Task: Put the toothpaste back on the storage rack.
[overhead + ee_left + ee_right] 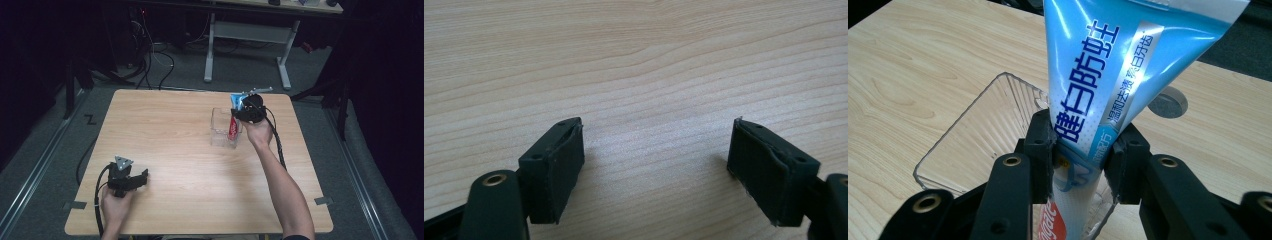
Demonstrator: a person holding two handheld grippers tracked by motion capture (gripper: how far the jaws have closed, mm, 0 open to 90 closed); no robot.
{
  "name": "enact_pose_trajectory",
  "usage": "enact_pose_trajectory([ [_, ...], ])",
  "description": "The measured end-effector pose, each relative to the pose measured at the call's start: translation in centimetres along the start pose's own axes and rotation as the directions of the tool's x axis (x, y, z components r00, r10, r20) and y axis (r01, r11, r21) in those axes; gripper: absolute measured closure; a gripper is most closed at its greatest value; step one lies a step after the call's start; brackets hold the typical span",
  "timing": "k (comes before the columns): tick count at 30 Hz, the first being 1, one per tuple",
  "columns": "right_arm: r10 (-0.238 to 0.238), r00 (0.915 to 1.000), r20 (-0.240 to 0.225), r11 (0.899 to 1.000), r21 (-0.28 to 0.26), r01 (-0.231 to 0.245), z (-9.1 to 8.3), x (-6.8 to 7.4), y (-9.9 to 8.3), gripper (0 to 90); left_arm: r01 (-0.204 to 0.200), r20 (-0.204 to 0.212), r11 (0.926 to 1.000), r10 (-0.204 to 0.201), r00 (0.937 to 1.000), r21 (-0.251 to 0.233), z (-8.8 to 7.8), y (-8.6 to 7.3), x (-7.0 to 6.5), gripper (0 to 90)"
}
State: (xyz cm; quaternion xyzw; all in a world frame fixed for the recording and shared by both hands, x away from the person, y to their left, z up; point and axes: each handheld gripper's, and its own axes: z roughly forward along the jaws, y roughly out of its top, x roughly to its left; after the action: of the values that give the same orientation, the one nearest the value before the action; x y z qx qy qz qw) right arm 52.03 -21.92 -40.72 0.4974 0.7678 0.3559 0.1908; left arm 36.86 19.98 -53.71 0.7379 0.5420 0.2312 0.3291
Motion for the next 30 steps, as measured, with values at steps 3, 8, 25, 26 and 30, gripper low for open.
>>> enact_pose_trajectory([
  [3,-0.006,1.0,0.001,1.0,0.003,0.006,0.1,0.0,0.1,66.8,0.0,0.0,1.0,0.0,1.0,0.0,0.0,0.0,0.0,23.0],
  [8,-0.007,1.0,0.003,1.0,-0.024,0.007,-0.1,0.1,0.2,61.8,0.0,0.0,1.0,0.0,1.0,0.0,0.0,0.0,0.0,23.0],
  [25,-0.032,0.9994,-0.014,0.996,-0.083,0.031,-2.5,0.2,0.1,54.4,-0.001,0.0,1.0,0.001,1.0,0.0,0.0,0.0,0.0,22.9],
  [26,-0.031,0.9994,-0.016,0.996,-0.086,0.03,-2.6,0.2,0.0,54.4,-0.001,0.0,1.0,0.001,1.0,0.0,0.0,0.0,0.0,22.9],
  [30,-0.044,0.999,-0.004,0.995,-0.087,0.043,-3.1,0.1,-0.4,54.0,0.0,0.0,1.0,0.0,1.0,0.0,0.0,0.0,0.0,22.9],
])
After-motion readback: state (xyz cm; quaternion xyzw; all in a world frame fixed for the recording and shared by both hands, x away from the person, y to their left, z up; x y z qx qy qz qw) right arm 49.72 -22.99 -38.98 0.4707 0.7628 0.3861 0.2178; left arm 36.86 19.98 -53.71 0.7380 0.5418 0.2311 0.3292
